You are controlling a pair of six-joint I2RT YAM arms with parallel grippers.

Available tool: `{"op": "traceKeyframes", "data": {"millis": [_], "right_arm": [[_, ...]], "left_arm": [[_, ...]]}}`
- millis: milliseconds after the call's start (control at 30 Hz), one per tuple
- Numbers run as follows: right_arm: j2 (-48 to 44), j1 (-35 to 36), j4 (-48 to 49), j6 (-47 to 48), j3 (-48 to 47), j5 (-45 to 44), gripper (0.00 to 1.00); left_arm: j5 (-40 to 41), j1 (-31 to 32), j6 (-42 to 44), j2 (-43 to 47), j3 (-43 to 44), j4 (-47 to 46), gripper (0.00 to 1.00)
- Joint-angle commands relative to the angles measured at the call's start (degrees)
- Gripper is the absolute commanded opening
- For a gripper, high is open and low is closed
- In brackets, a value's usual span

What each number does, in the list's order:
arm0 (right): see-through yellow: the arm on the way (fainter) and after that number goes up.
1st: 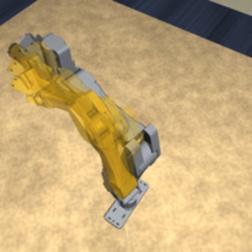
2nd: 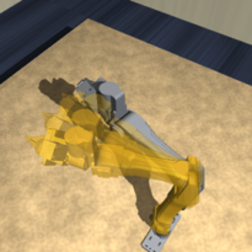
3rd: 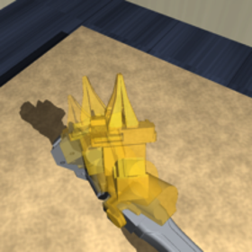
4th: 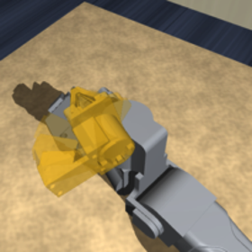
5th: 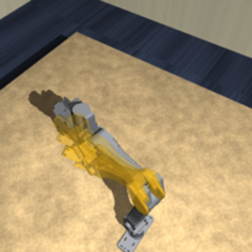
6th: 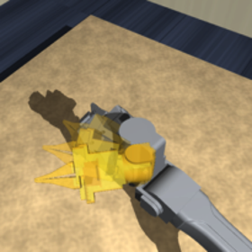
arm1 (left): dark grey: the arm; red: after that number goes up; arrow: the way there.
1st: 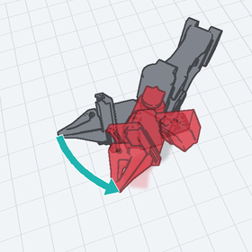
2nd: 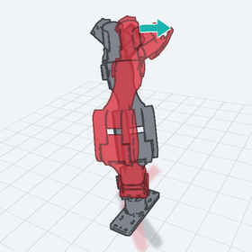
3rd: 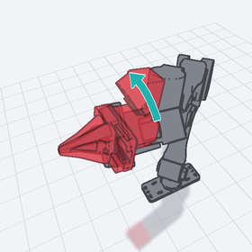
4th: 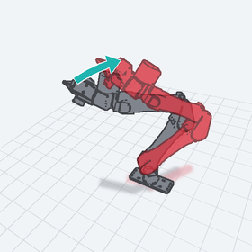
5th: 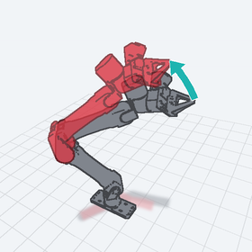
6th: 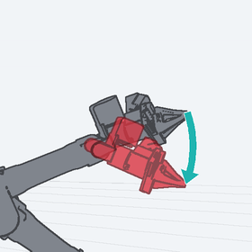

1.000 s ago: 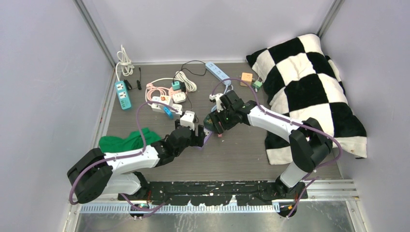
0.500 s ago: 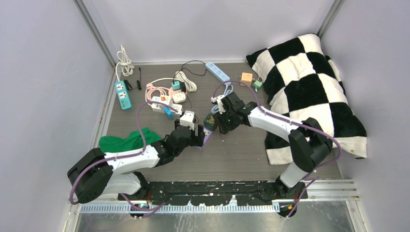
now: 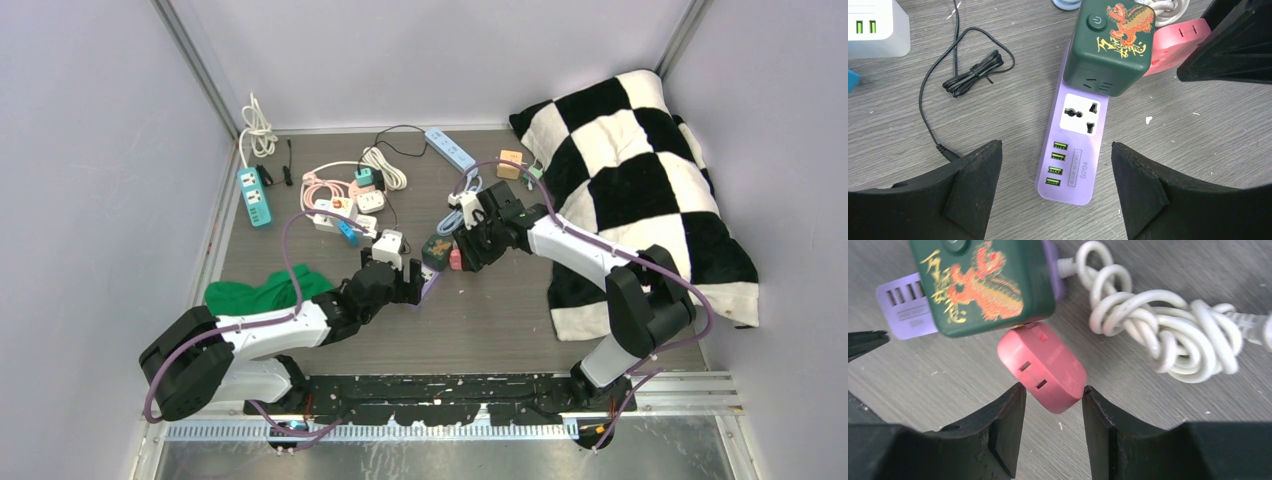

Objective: Pull the plug off the socket
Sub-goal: Remove the plug from the socket.

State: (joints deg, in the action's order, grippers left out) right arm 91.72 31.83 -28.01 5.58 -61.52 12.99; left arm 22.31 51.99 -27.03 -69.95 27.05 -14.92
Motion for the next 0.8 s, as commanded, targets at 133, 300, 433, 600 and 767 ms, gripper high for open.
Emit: {"op": "traceKeyframes", "data": {"millis": [133,300,433,600,767], "right_arm": [[-1.66,0.14,1.57,7.16,0.78,12.59,0.58],[-0.62,-0.12,2.49,13.35,0.50,11.44,0.60],[0.42,-0.45,3.32,16.30,0.43,10.99,0.63],[1.73,-0.57,3.40,18.74,0.10,11.08,0.66],[2.41,-0.60,6.90,19.80,1.74,13.15,0.64]], "left_arm": [[-0.77,-0.35,0.85,0.68,-0.84,-3.43,0.82],[-0.86,-0.37,1.01,0.83,-1.21,-3.84,0.82],[-1.16,-0.39,1.63,0.87,-1.29,-4.20,0.82],[-2.47,-0.36,2.87,0.74,-1.70,-6.04,0.82],[-6.12,-0.35,8.38,-0.20,-2.69,-11.71,0.82]]}}
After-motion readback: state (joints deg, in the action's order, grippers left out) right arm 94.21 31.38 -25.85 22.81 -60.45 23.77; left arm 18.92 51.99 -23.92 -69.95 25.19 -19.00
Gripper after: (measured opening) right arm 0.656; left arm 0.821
